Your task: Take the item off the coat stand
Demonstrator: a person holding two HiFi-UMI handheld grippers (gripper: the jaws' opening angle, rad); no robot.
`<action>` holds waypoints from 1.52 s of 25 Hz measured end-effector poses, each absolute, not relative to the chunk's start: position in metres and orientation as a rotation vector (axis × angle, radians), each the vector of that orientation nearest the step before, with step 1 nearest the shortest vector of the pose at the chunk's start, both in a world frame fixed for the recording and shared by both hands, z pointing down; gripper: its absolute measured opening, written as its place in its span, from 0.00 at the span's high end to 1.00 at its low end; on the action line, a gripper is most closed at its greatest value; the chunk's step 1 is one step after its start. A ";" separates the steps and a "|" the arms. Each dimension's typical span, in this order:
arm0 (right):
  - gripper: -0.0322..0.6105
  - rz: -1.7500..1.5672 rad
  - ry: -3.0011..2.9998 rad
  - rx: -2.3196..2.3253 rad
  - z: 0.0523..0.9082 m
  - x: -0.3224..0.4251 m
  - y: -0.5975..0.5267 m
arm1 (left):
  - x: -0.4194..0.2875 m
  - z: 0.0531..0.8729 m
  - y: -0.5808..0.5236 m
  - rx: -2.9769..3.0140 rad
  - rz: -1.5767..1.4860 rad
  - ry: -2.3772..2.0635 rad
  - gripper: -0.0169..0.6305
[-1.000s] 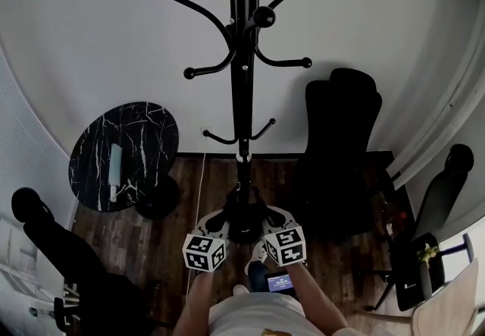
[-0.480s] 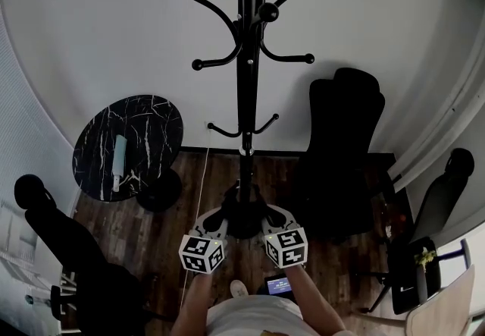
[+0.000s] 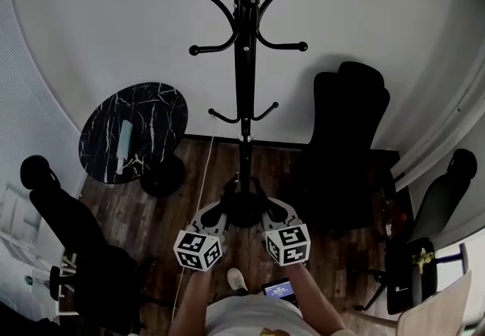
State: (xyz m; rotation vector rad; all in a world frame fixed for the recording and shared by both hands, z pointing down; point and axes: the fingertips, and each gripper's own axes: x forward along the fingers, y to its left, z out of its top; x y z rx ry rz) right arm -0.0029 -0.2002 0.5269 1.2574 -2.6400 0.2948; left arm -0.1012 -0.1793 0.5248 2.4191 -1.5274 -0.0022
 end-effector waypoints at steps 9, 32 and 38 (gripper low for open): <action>0.89 0.289 -2.714 1.240 0.507 0.012 -0.154 | -0.085 0.503 -0.128 2.437 -0.018 -1.583 0.93; 0.90 0.314 -2.732 1.220 0.515 0.036 -0.092 | -0.061 0.511 -0.065 2.432 -0.012 -1.609 0.93; 0.90 0.309 -2.725 1.214 0.517 0.037 -0.089 | -0.062 0.513 -0.062 2.425 -0.010 -1.624 0.93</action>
